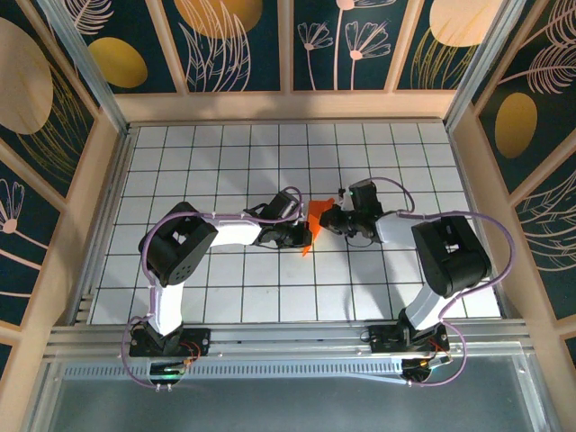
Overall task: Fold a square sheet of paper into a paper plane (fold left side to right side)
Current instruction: Fold the wing for the fifth time at the center of the table.
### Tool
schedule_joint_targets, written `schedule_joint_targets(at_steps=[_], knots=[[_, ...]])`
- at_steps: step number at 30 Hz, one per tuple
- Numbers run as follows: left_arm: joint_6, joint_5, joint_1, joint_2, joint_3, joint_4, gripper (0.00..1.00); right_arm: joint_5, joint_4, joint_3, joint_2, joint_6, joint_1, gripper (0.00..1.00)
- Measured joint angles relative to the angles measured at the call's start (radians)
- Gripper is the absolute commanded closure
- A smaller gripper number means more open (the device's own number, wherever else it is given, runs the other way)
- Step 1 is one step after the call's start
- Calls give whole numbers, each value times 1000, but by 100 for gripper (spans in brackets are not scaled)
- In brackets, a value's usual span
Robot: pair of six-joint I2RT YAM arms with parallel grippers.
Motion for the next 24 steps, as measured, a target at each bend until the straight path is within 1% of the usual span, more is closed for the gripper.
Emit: schedule_joint_targets(at_steps=[5,13,17,24], knots=[[0,-1,0,-2,-2,0,100,-14,34,31,68,26,29,100],[-1,-21,0,-12,-2,-12,100,-14,35,33,120,55,30,100],[-13,-26,2,-23,-2,-27,99,-39,48,33,132,56,21,100],[-56,35,10,-68,-10,-27,99,-83,65,27,142,50,1,100]])
